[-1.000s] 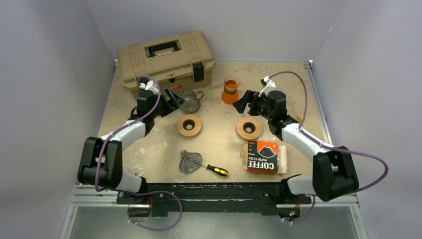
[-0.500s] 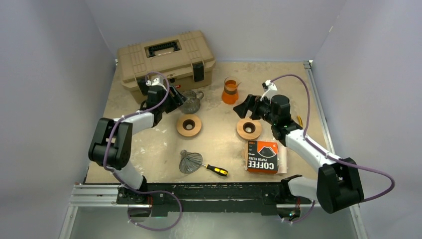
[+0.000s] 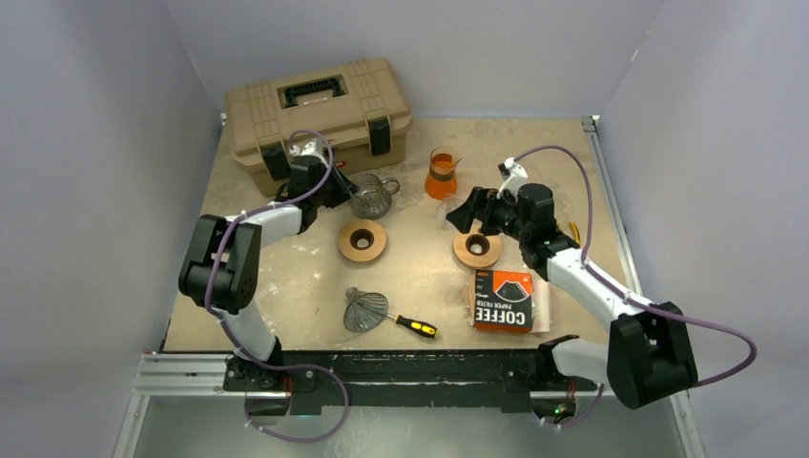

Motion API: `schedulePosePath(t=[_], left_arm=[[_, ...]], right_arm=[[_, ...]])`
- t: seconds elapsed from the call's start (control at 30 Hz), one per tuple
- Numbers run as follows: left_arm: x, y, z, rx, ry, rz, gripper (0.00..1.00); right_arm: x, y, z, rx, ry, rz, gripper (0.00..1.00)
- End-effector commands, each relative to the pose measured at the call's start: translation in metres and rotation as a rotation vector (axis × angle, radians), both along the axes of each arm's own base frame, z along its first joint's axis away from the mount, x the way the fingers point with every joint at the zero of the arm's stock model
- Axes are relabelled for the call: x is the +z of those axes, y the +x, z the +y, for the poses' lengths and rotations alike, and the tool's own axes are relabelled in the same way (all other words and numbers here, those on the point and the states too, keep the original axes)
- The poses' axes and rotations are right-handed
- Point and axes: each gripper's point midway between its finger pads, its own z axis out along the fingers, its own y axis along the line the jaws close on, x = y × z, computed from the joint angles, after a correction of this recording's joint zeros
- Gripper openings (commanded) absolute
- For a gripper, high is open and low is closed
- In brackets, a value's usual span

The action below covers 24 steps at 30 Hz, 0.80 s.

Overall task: Place the coffee filter in the dripper
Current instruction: Move the coffee server to the center of the board.

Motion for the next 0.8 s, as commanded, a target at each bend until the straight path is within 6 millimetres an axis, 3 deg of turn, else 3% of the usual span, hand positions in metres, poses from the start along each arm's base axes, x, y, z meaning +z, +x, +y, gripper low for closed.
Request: schedulePosePath(t=[0.0,0.37,0.77], left_arm=[[0.014,-0.001,-0.025,-0.096,0.006,-0.027,0.12],[0.027,-0.032,-0.069,-0.198,0.023,-0.041,0.04],[0.015,-0.055,-0.085,-0.185,0.022,0.011,0.0]], right_arm=[[0.022,0.007,0.001,0.011,-0.014,-0.056,0.99],[0.028,0.011,-0.001,0.003,-0.035,-0.069,0.99],[0.024,0.013,-0.001,0.005,-0.044,-0.065,0.99]])
